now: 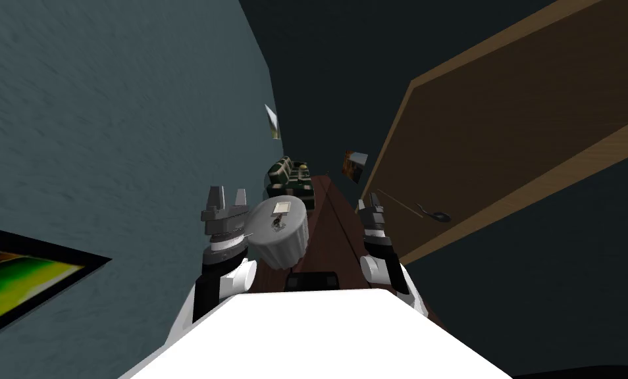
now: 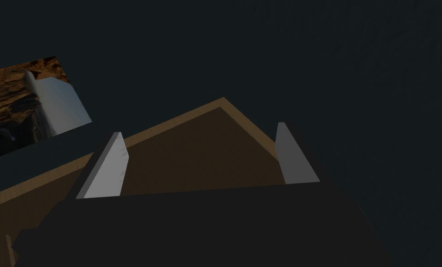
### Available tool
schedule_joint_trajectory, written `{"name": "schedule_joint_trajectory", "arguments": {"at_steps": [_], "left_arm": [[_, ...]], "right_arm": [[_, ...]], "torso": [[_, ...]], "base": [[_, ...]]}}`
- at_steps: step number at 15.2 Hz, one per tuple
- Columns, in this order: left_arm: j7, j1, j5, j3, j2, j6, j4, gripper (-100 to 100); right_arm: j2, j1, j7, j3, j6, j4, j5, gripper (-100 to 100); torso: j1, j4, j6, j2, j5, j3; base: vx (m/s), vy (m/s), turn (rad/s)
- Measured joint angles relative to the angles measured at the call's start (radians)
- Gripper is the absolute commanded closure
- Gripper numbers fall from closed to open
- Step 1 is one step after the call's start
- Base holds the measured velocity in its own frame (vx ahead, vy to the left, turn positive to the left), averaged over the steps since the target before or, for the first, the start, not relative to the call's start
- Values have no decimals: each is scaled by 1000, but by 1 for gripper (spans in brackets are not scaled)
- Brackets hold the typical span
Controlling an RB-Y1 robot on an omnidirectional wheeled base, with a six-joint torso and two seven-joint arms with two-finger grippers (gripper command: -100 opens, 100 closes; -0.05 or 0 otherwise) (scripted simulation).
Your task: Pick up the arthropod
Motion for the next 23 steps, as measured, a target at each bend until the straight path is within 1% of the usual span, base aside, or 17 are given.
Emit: {"name": "schedule_joint_trajectory", "arguments": {"at_steps": [4, 6, 8, 10, 12, 13, 15, 16, 18, 19, 20, 22, 23], "left_arm": [[-9, -4, 10, 12, 72, 34, 18, -100], [-17, -8, 18, 22, 110, 61, 40, -100], [-26, -9, 31, 37, 152, 98, 60, -100], [-39, -17, 41, 48, 182, 146, 79, -100], [-61, -21, 49, 54, 207, 189, 115, -100], [-66, -29, 60, 69, 227, 210, 139, -100], [-75, -20, 77, 89, 253, 244, 163, -100], [-80, -24, 83, 96, 263, 266, 174, -100], [-93, -21, 88, 100, 270, 308, 179, -100], [-100, -27, 93, 106, 279, 328, 195, -100], [-106, -34, 102, 117, 292, 347, 221, -100], [-115, -26, 113, 130, 306, 378, 238, -100], [-119, -31, 121, 139, 317, 396, 253, -100]], "right_arm": [[0, 0, 0, 0, 0, 0, 0, 0], [0, 0, 0, 0, 0, 0, 0, 0], [0, 0, 0, 0, 0, 0, 0, 0], [0, 0, 0, 0, 0, 0, 0, 0], [0, 0, 0, 0, 0, 0, 0, 0], [0, 0, 0, 0, 0, 0, 0, 0], [0, 0, 0, 0, 0, 0, 0, 0], [0, 0, 0, 0, 0, 0, 0, 0], [0, 0, 0, 0, 0, 0, 0, 0], [0, 0, 0, 0, 0, 0, 0, 0], [0, 0, 0, 0, 0, 0, 0, 0], [0, 0, 0, 0, 0, 0, 0, 0], [0, 0, 0, 0, 0, 0, 0, 0]], "torso": [[-3, 0, 0, 0, -1, 0], [-4, 0, 0, -1, -1, 0], [-6, 0, 0, -1, -1, -1], [-6, 0, 0, -1, -1, -1], [-7, 0, 0, -2, -1, -1], [-7, -1, 0, -2, -1, -1], [-7, -1, 0, -2, -1, -1], [-6, 0, 0, -2, -1, -1], [-4, 0, 0, -1, -1, -1], [-5, 0, 0, -2, -1, -1], [-5, 0, 0, -2, -1, -1], [-5, 0, 0, -2, -1, -1], [-5, -1, 0, -2, -1, -1]], "base": [[7, -46, -45], [4, -69, -47], [16, -87, -76], [16, -91, -96], [31, -102, -76], [25, -96, -59], [28, -78, -82], [21, -46, -9], [19, -59, -65], [27, -79, -110], [33, -85, -86], [32, -66, -35], [37, -69, -75]]}}
